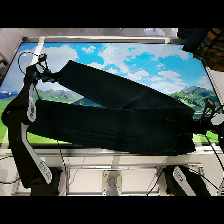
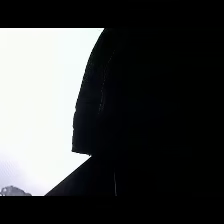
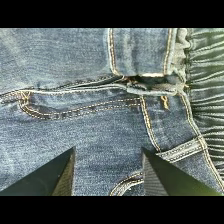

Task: Fold the clothes and pants, and hang the long-sleeved shirts on hangers.

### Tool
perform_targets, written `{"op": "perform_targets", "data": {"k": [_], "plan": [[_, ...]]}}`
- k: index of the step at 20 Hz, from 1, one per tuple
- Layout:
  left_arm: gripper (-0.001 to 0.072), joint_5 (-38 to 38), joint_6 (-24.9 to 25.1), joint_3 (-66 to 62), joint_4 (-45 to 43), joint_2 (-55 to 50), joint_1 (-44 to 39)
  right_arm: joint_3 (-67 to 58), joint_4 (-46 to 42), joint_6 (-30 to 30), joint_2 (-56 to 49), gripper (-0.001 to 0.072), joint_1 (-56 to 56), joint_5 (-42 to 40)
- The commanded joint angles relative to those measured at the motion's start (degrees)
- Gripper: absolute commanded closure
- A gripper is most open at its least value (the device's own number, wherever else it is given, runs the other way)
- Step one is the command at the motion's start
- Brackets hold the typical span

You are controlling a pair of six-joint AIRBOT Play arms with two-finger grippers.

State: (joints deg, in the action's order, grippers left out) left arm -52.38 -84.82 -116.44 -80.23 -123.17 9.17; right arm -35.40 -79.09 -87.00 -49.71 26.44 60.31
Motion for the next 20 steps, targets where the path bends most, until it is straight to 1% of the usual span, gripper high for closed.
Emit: {"op": "perform_targets", "data": {"k": [1, 3, 5, 6, 8, 11, 13, 14, 16, 18, 19, 20], "plan": [[0.0673, -5.9, -4.3, -0.1, -15.6, 4.3, 0.7, 0.0, 0.2, 0.0, 0.0, 0.0267, 0.0, -0.7], [0.0673, -10.3, -9.4, -0.1, -29.3, 8.4, 2.4, 0.0, 1.1, 0.0, 0.0, 0.0267, 0.0, -1.6], [0.0673, -15.5, -9.7, -0.1, -36.7, 11.9, 5.4, 0.0, 2.4, 0.0, 0.0, 0.0266, 0.0, -3.9], [0.0673, -18.2, -9.7, -0.1, -37.6, 13.2, 7.4, -0.4, 3.1, 0.1, 0.0, 0.0266, 0.0, -5.4], [0.0672, -24.3, -9.7, 0.0, -35.7, 14.7, 11.7, -2.6, 5.6, 0.7, -0.5, 0.0266, -0.3, -8.9], [0.0672, -31.0, -7.5, 1.6, -27.0, 14.8, 16.0, -10.8, 6.0, 0.7, -6.5, 0.0267, -5.7, -12.0], [0.0672, -32.3, -5.4, 3.5, -21.9, 14.7, 16.9, -18.5, 5.8, -1.6, -14.4, 0.0266, -9.7, -11.9], [0.0672, -32.3, -4.4, 4.1, -21.0, 14.7, 16.9, -22.7, 5.8, -3.4, -19.3, 0.0266, -11.6, -11.3], [0.0664, -32.3, -4.0, 4.5, -21.1, 14.7, 16.6, -30.6, 5.8, -5.9, -28.8, 0.0266, -15.0, -9.8], [0.0662, -32.3, -2.4, 4.5, -21.1, 14.7, 16.6, -36.9, 5.8, -8.4, -37.0, 0.0266, -17.8, -9.8], [0.0587, -32.3, -1.7, 4.5, -21.1, 14.7, 16.6, -39.4, 5.8, -9.9, -40.3, 0.0266, -18.7, -9.7], [0.0436, -32.3, -1.0, 4.5, -21.1, 14.7, 16.6, -41.5, 5.8, -11.2, -43.5, 0.0266, -19.5, -9.2]]}}
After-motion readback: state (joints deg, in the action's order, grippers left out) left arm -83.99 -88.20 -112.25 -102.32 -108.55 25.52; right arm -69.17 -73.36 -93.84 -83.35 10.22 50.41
